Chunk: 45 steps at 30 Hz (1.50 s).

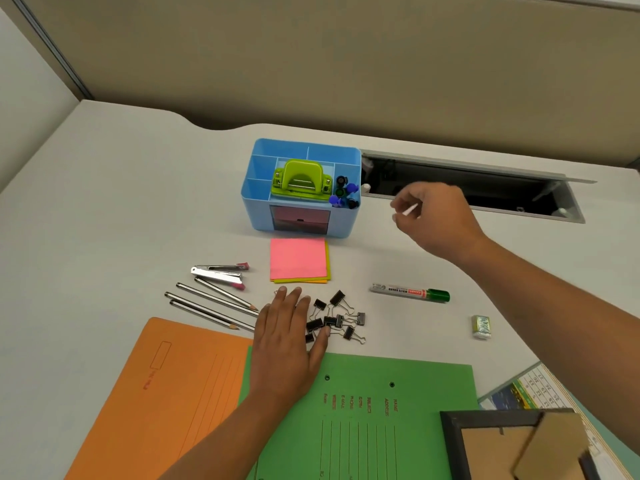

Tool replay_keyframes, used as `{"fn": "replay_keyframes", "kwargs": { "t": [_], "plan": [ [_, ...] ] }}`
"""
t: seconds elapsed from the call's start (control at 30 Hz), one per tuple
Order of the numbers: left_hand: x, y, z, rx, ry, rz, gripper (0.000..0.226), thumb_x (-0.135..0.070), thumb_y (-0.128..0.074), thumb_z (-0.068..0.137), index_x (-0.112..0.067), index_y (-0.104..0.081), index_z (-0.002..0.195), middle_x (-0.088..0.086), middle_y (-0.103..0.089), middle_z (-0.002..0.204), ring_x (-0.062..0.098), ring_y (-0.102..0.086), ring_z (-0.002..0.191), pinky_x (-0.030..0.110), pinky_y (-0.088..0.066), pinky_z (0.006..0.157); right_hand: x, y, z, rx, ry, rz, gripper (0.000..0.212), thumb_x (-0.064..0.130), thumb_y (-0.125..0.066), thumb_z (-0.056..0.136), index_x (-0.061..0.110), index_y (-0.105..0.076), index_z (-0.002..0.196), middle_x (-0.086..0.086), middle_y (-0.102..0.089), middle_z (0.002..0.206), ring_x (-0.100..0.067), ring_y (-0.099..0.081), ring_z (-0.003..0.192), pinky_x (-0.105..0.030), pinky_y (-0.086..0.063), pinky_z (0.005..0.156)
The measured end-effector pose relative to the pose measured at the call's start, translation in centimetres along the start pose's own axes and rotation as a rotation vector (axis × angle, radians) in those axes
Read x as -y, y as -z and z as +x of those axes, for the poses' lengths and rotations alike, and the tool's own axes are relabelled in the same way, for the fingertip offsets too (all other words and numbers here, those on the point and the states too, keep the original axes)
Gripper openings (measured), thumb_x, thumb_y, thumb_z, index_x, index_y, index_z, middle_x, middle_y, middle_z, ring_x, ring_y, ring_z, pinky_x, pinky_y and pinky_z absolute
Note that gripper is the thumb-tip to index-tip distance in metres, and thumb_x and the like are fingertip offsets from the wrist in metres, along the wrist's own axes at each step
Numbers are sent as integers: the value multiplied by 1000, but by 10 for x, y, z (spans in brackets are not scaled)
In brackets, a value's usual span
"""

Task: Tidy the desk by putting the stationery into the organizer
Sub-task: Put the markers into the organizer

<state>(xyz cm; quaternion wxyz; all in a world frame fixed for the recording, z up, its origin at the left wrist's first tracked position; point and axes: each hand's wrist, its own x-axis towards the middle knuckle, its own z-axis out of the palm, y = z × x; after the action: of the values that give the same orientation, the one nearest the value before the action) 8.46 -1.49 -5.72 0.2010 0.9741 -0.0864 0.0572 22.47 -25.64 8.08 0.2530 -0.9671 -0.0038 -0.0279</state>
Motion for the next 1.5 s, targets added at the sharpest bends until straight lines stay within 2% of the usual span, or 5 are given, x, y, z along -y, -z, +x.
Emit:
{"fn": "replay_keyframes", "kwargs": {
  "t": [0.33, 0.67, 1.0, 1.37, 1.5],
  "plan": [
    [-1, -1, 0, 17, 13, 14, 56, -51, -41, 95, -13, -50, 135, 4, -46, 147, 22, -29, 144, 39, -19, 117, -77, -21, -66, 275, -167, -269, 29, 32, -74, 80, 27, -67, 107, 6, -64, 107, -16, -59, 92, -35, -52, 78],
    [-2, 1, -1, 4, 18, 9, 56, -51, -41, 95, -13, -51, 135, 3, -47, 146, 21, -30, 144, 41, -22, 117, -80, -26, -85, 328, -151, -358, 8, 31, -68, 79, 31, -66, 87, 8, -62, 88, -15, -57, 76, -33, -52, 63],
    [-1, -1, -1, -6, 18, 8, 56, -51, -43, 94, -14, -50, 136, 3, -46, 147, 21, -29, 144, 41, -21, 117, -26, 36, -57, -101, -67, 138, 13, 23, -78, 79, 23, -73, 91, 9, -68, 80, -2, -62, 72, -2, -42, 62],
    [0, -1, 0, -26, 9, -13, 55, -50, -43, 95, -14, -51, 135, 3, -46, 147, 20, -28, 145, 43, -24, 116, 44, 53, -15, -174, 73, 117, 16, 22, -75, 80, 24, -73, 96, 9, -66, 88, -6, -61, 76, -4, -43, 66],
    [0, -1, -1, -23, 8, -8, 54, -49, -46, 94, -14, -51, 135, 3, -45, 148, 20, -27, 145, 42, -23, 116, 53, 36, -4, -129, 143, -1, 22, 19, -73, 81, 19, -73, 103, 2, -67, 98, -12, -58, 86, -25, -52, 80]
  ]
}}
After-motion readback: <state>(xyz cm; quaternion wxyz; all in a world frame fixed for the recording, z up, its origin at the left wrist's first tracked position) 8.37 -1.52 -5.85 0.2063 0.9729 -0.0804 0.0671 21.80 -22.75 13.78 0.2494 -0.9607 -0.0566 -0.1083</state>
